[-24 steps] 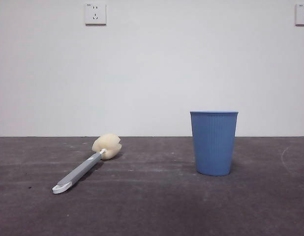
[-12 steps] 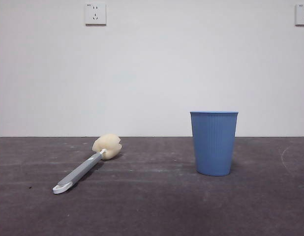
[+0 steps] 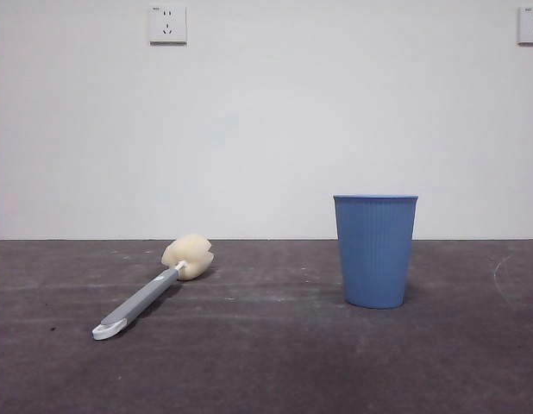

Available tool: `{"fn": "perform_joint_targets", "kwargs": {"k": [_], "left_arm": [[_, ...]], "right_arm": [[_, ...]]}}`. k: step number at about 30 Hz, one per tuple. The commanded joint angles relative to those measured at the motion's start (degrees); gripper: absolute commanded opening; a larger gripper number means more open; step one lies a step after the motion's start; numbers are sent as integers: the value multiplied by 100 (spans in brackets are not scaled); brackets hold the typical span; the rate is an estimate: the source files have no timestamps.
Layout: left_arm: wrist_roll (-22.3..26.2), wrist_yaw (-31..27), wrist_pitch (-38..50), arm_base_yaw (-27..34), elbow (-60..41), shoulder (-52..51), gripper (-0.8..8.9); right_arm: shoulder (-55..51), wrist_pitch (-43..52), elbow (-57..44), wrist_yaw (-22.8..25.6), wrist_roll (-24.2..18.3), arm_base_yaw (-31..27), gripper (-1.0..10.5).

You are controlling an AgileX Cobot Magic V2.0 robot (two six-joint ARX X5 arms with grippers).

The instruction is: Pick up the cup brush,pick up the cup,insert the brush into the cup,clean the cup,put the cup brush back,put the cup back to the fixed position on the table

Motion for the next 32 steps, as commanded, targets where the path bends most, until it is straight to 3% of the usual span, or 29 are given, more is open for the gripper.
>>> {"fn": "perform_joint_targets", "kwargs": {"k": [1,13,16,21,25,32], "left_arm": [[-61,42,37,22,-81,-9,-3],[-61,42,35,22,-81,-9,-4],[-61,42,35,22,-81,-9,-3],[-61,39,35,22,-81,-9,-4],[-61,42,37,22,-81,-9,-3],[-61,39,35,22,-81,-9,-4]], "right_arm": [[0,11,13,17,17,11,5],[-48,11,13,26,-74,-7,5],[-225,138,9,343,-535,-96,5],[-743,1419,-155,592,-828,-409,5],[-1123,2291,-446,859,-1303,-737,5],[-1755,3882,-1926,1049,-1377,-1270,5]]}}
